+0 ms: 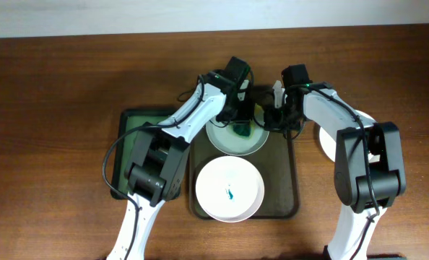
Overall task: Clean dirty plates on tray and stack at the side
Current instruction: 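Scrub the pale green plate with the sponge while the right gripper holds it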
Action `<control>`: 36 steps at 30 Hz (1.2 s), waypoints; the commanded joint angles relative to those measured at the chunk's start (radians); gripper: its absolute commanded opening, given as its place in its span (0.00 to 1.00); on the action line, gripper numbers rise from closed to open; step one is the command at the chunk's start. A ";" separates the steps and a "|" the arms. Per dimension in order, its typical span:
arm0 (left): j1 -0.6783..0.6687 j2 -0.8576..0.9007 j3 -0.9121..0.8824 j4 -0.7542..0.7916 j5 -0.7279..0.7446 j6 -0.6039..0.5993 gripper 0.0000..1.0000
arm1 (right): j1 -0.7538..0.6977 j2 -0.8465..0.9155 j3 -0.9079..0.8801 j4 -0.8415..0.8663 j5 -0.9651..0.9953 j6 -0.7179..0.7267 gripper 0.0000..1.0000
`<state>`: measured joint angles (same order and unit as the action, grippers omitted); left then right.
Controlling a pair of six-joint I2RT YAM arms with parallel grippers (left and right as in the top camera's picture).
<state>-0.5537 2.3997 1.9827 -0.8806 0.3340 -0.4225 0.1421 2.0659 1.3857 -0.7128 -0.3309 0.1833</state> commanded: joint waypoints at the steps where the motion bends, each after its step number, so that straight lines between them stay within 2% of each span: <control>1: 0.034 0.020 0.140 -0.155 -0.105 0.085 0.38 | 0.008 0.018 0.002 -0.003 0.028 -0.011 0.04; 2: 0.033 0.020 0.150 -0.169 -0.119 0.090 0.51 | 0.008 0.018 0.002 -0.002 0.028 -0.011 0.04; 3: 0.033 0.020 0.150 -0.174 -0.121 0.092 0.57 | 0.008 0.018 0.002 -0.002 0.028 -0.011 0.04; 8: 0.030 0.021 0.180 -0.172 -0.113 0.111 0.47 | 0.008 0.018 0.002 -0.001 0.028 -0.011 0.04; 12: -0.021 0.053 0.177 -0.168 -0.114 0.216 0.46 | 0.008 0.018 0.002 0.000 0.028 -0.011 0.04; 14: -0.049 0.087 0.177 -0.153 -0.114 0.216 0.45 | 0.008 0.018 0.002 0.000 0.028 -0.011 0.04; 15: -0.055 0.099 0.177 -0.153 -0.114 0.224 0.39 | 0.008 0.018 0.002 0.000 0.028 -0.011 0.04; 16: -0.052 0.101 0.177 -0.153 -0.122 0.227 0.04 | 0.008 0.018 0.002 0.000 0.028 -0.011 0.04; 17: -0.050 0.101 0.177 -0.153 -0.127 0.227 0.00 | 0.008 0.018 0.002 -0.001 0.028 -0.011 0.04; 19: -0.043 0.098 0.191 -0.178 -0.188 0.226 0.00 | 0.008 0.018 0.002 -0.001 0.028 -0.011 0.04; 22: -0.021 0.097 0.281 -0.315 -0.322 0.204 0.00 | 0.008 0.018 0.002 -0.001 0.028 -0.011 0.04; 23: -0.006 0.097 0.298 -0.341 -0.322 0.204 0.03 | 0.008 0.018 0.002 -0.001 0.028 -0.011 0.04; 24: 0.001 0.097 0.300 -0.348 -0.311 0.204 0.28 | 0.007 0.018 0.002 -0.001 0.028 -0.011 0.04; 25: 0.003 0.097 0.300 -0.353 -0.278 0.204 0.41 | 0.008 0.018 0.002 -0.001 0.028 -0.011 0.04; 26: 0.003 0.097 0.303 -0.354 -0.251 0.204 0.44 | 0.008 0.018 0.002 -0.001 0.028 -0.011 0.04; 29: 0.007 0.097 0.322 -0.356 -0.196 0.205 0.46 | 0.007 0.018 0.002 -0.001 0.028 -0.011 0.04; 30: 0.008 0.097 0.323 -0.356 -0.196 0.205 0.45 | 0.008 0.018 0.002 -0.001 0.028 -0.011 0.04; 31: 0.008 0.097 0.323 -0.355 -0.196 0.213 0.36 | 0.008 0.018 0.002 -0.001 0.028 -0.011 0.04; 32: 0.008 0.097 0.323 -0.350 -0.200 0.246 0.14 | 0.008 0.018 0.002 -0.001 0.028 -0.011 0.04; 33: 0.006 0.097 0.323 -0.349 -0.200 0.264 0.08 | 0.008 0.018 0.002 -0.001 0.028 -0.011 0.04; 36: 0.002 0.124 0.294 -0.344 -0.297 0.264 0.08 | 0.008 0.018 0.002 -0.001 0.028 -0.010 0.04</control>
<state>-0.5476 2.4905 2.2852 -1.2343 0.0956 -0.1822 0.1421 2.0659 1.3857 -0.7105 -0.3309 0.1825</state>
